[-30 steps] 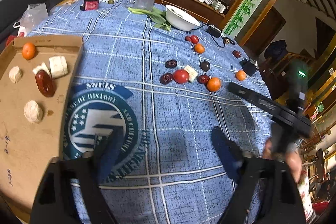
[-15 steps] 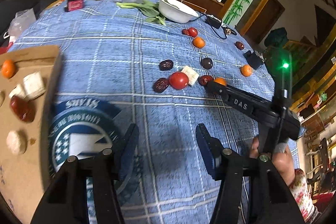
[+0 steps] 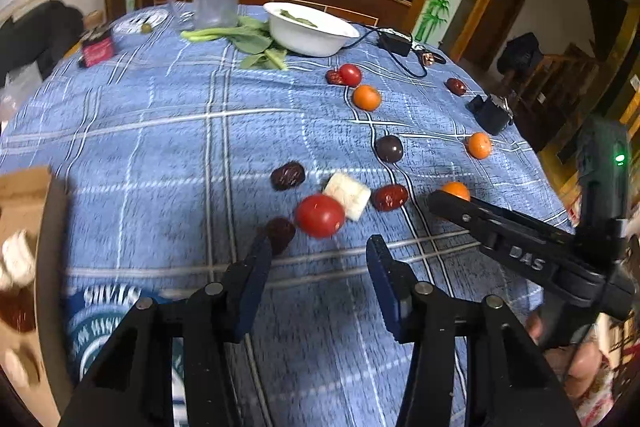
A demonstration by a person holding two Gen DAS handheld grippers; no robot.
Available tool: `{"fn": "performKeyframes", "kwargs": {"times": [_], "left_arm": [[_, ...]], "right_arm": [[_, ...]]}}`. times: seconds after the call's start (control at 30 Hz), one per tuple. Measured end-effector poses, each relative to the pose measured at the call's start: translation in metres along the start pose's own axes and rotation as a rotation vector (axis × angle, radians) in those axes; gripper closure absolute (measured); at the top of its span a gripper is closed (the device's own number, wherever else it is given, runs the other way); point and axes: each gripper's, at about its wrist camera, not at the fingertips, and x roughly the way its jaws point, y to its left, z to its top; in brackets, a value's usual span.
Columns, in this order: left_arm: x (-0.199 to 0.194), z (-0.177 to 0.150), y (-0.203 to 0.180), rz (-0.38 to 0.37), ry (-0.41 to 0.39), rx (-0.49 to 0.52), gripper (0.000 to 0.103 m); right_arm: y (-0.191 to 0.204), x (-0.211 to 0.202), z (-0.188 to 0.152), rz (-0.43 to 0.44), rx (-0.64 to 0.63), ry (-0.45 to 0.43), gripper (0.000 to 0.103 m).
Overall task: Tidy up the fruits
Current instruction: 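Grasp a red tomato with the left tool while the right tool grasps a tangerine, then lift the tomato and tangerine off the table with both tools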
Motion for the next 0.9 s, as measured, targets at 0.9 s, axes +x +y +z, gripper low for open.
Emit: {"fn": "performKeyframes", "kwargs": {"times": [0.9], "left_arm": [[0.032, 0.002, -0.025, 0.122, -0.059, 0.216, 0.076]], "right_arm": [[-0.003, 0.002, 0.000, 0.025, 0.025, 0.014, 0.066]]}}
